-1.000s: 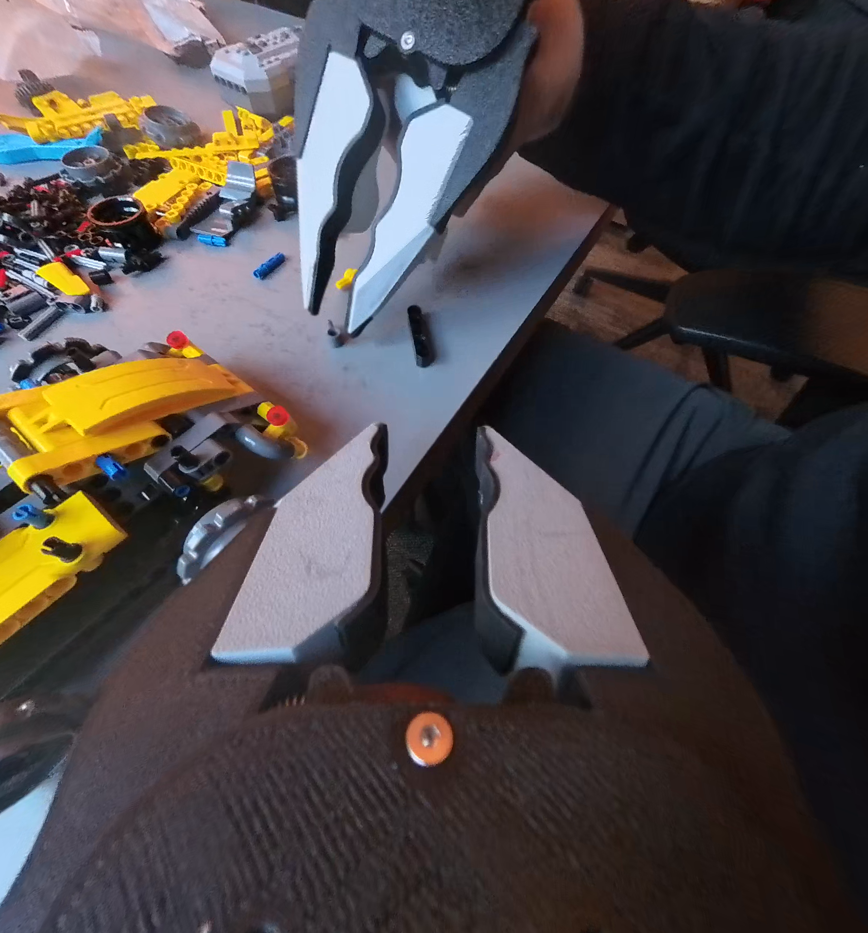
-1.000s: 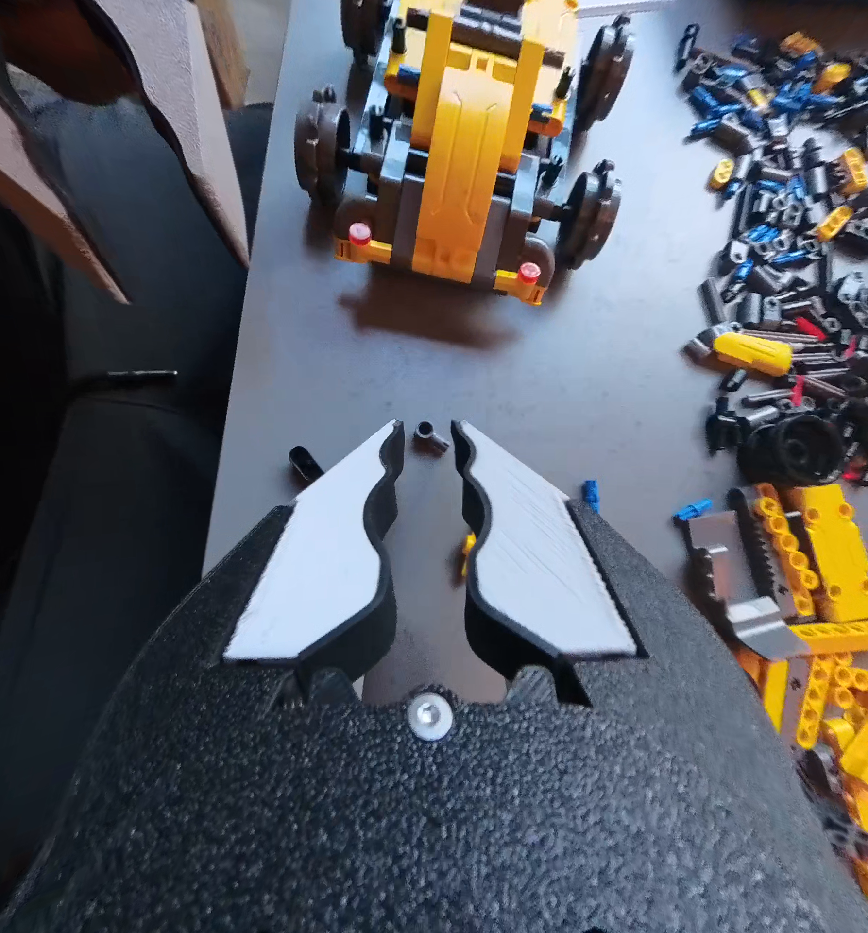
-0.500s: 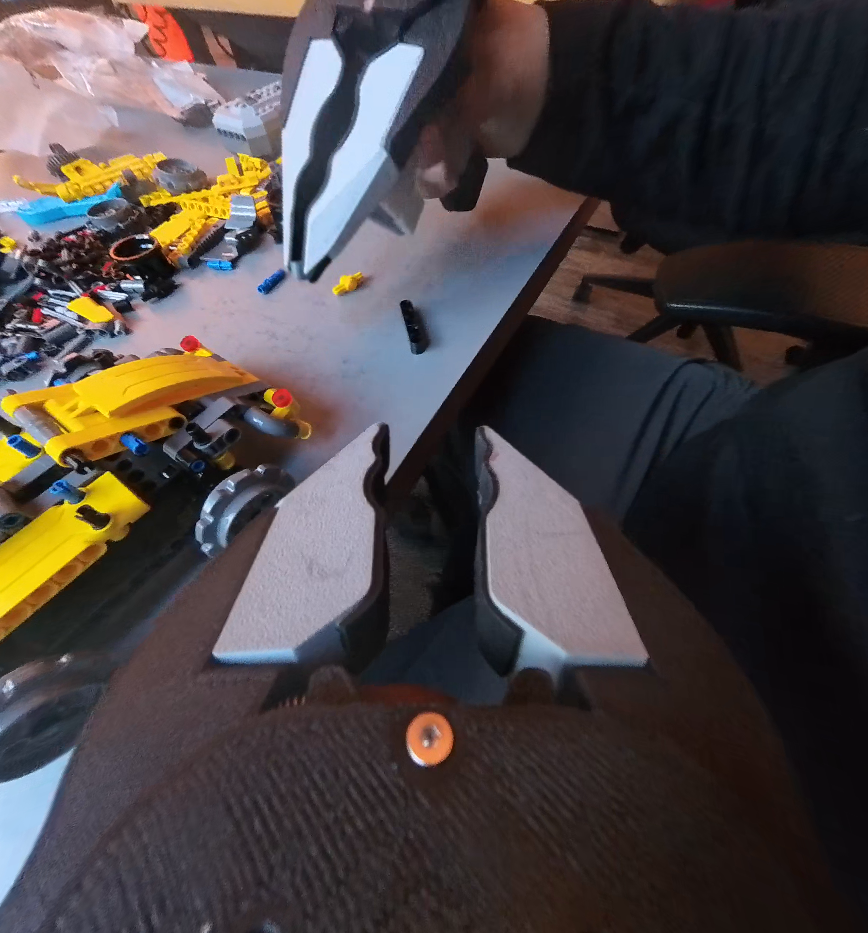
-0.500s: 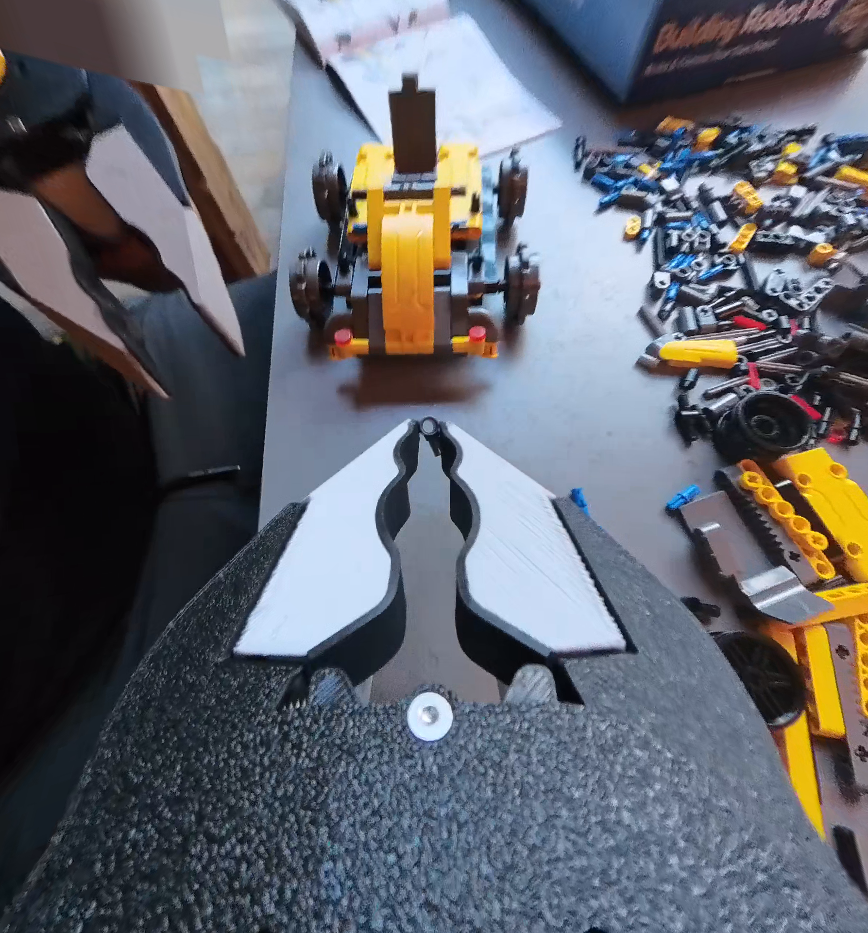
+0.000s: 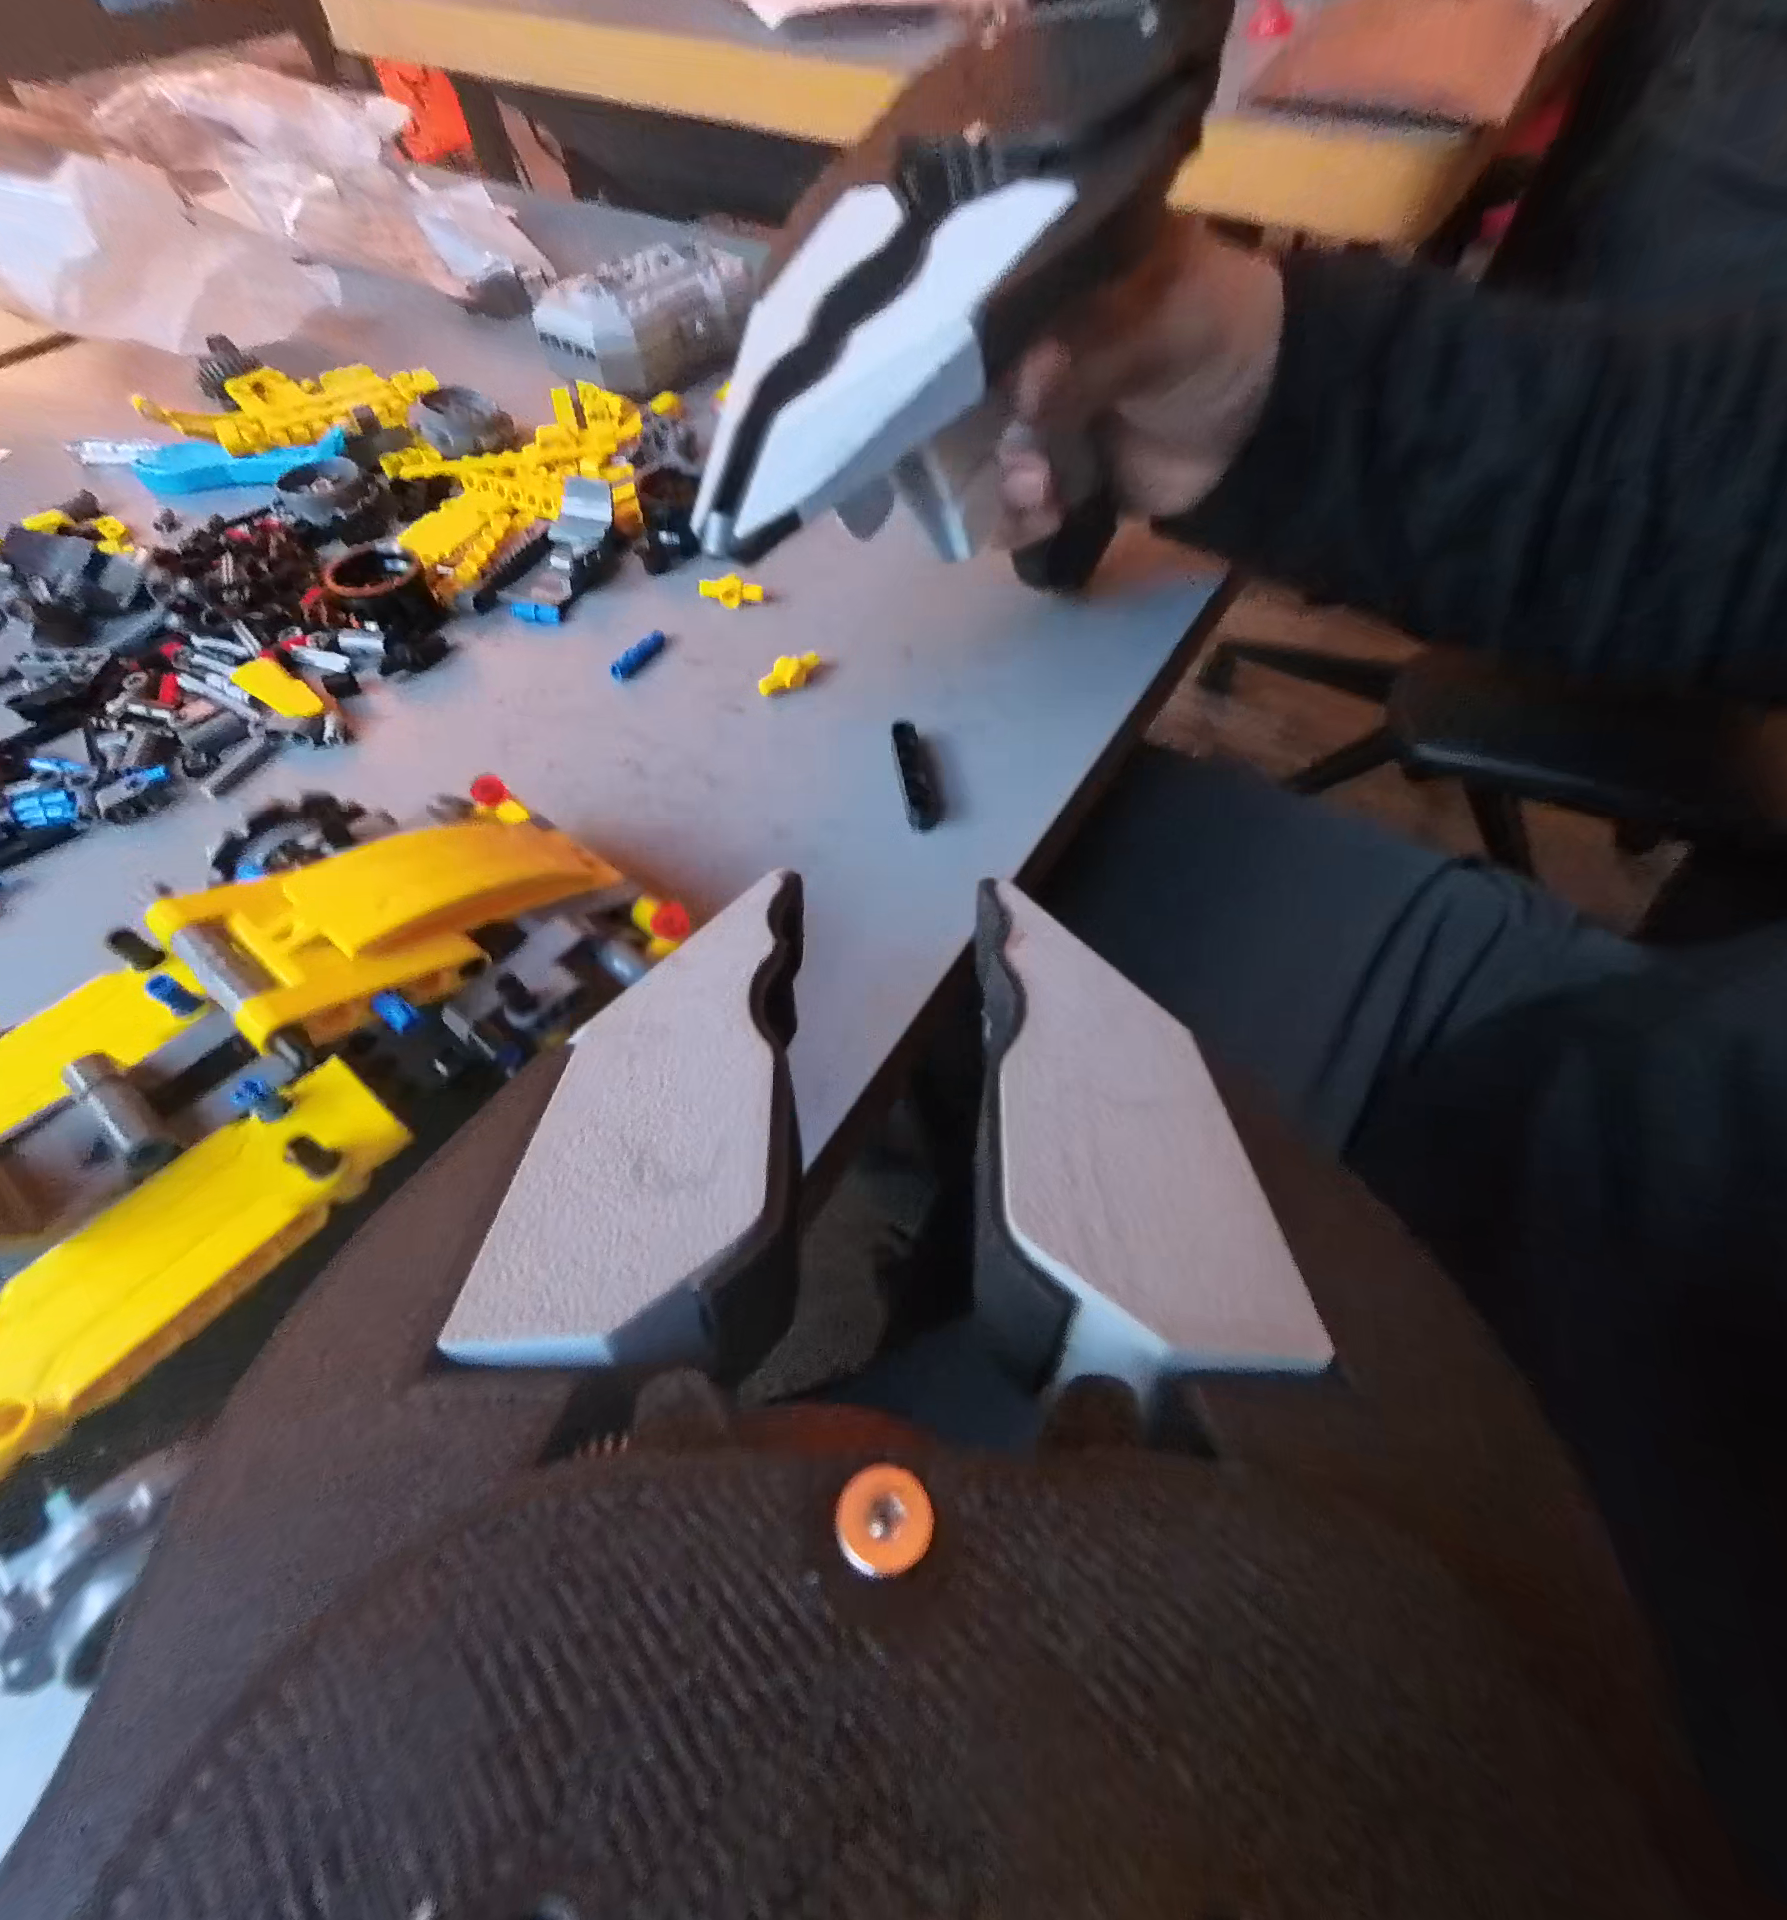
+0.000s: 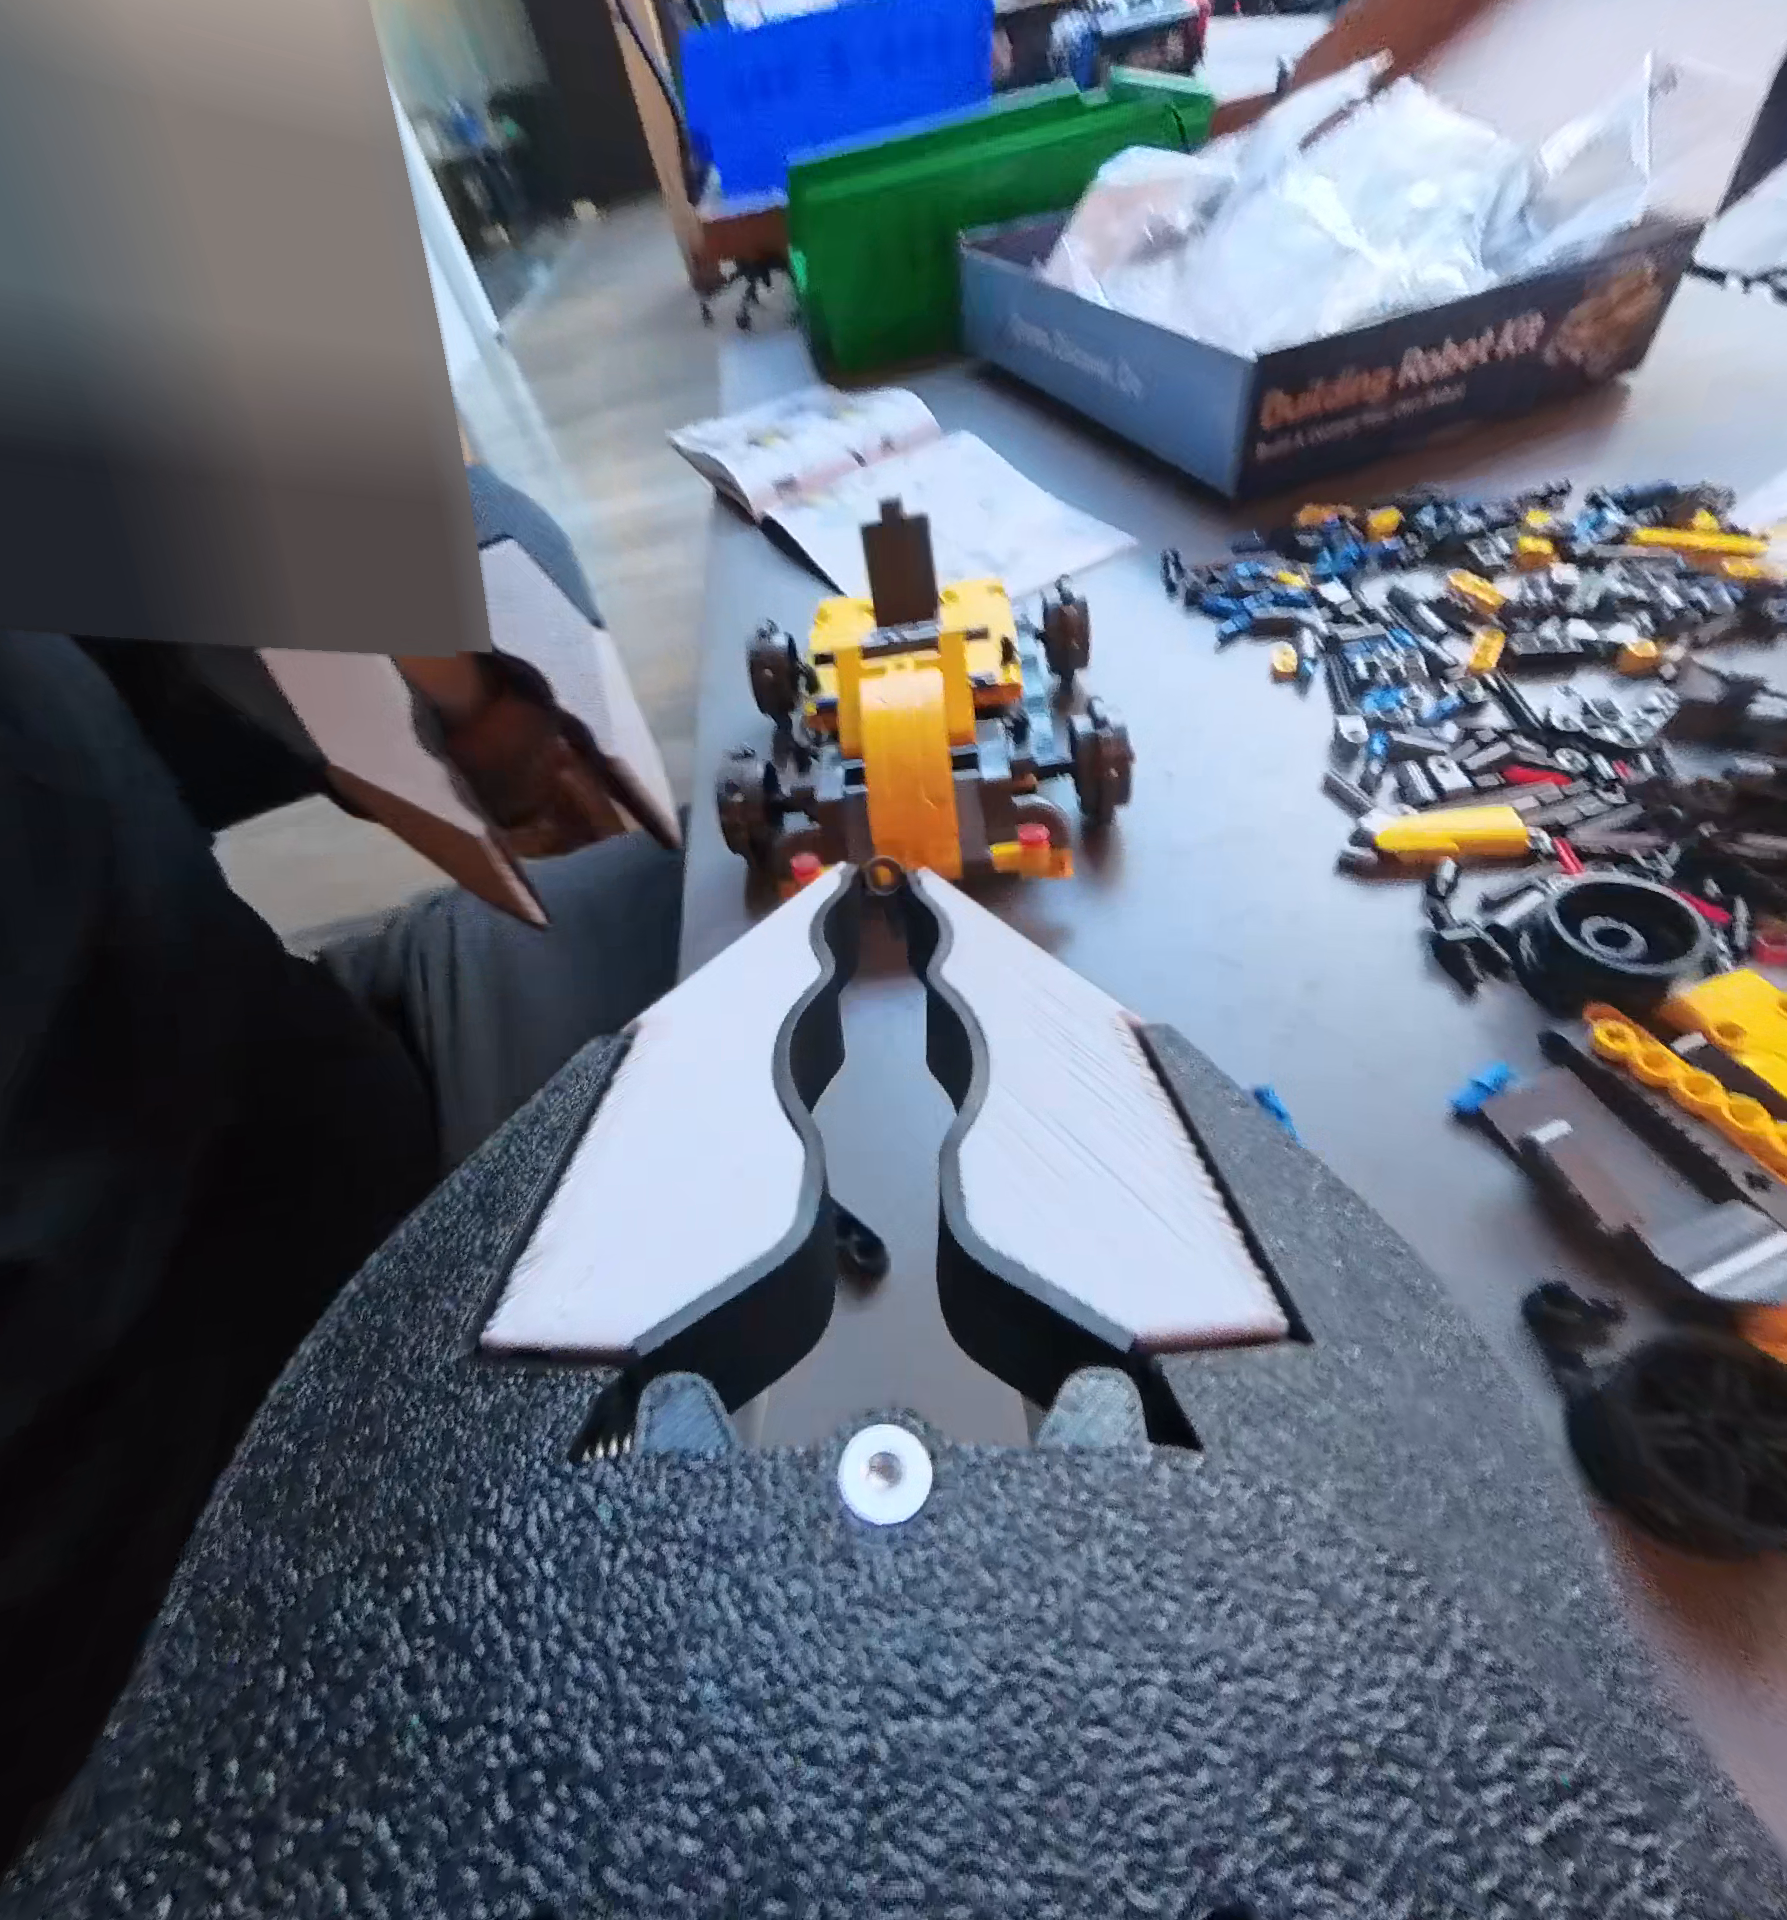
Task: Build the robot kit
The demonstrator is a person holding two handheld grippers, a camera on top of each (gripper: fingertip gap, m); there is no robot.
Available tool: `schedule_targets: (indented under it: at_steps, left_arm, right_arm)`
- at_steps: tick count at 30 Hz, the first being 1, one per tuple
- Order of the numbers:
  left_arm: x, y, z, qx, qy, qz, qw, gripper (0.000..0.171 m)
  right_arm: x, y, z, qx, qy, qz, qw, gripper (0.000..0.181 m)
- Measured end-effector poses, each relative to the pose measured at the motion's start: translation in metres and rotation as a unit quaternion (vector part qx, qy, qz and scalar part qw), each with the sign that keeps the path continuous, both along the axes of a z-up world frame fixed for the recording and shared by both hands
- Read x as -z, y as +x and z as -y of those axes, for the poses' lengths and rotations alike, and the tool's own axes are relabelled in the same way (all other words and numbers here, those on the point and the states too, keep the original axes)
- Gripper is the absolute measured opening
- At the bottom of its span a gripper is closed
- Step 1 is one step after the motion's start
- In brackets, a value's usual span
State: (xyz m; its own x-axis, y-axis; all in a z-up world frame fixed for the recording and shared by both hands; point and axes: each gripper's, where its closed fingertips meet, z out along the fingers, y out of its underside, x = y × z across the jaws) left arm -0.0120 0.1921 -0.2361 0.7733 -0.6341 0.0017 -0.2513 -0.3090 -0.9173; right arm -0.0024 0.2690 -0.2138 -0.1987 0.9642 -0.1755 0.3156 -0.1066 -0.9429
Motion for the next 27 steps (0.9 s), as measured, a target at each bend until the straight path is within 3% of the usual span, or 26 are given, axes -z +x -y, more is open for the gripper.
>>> schedule_targets:
  at_steps: [4,10,13,16,18,21,27]
  left_arm:
    - [-0.021,0.006,-0.014,-0.001,0.016,0.014,1.000,0.026]
    - [-0.026,0.014,-0.035,-0.004,0.032,-0.020,0.999,0.023]
    - [-0.032,0.027,-0.037,0.031,0.032,0.000,0.999,0.020]
    - [-0.047,0.040,-0.032,0.067,0.053,0.045,0.995,0.019]
    - [-0.061,0.031,-0.041,0.029,0.095,0.055,0.994,0.020]
    - [-0.073,0.021,-0.048,-0.010,0.175,-0.010,0.984,0.025]
    - [-0.070,0.024,-0.054,-0.004,0.244,-0.118,0.963,0.022]
  right_arm:
    - [-0.012,-0.001,0.015,-0.024,-0.002,-0.030,0.999,0.007]
    - [-0.015,0.010,0.029,-0.046,-0.004,-0.036,0.998,0.007]
    - [-0.028,0.012,0.040,-0.059,-0.031,-0.070,0.995,0.006]
    - [-0.051,0.012,0.039,-0.052,-0.122,-0.137,0.982,0.007]
    - [-0.057,0.009,0.028,-0.027,-0.226,-0.153,0.962,0.007]
    - [-0.059,0.006,0.021,-0.013,-0.333,-0.161,0.929,0.007]
    - [-0.056,0.000,0.029,-0.027,-0.407,-0.144,0.902,0.007]
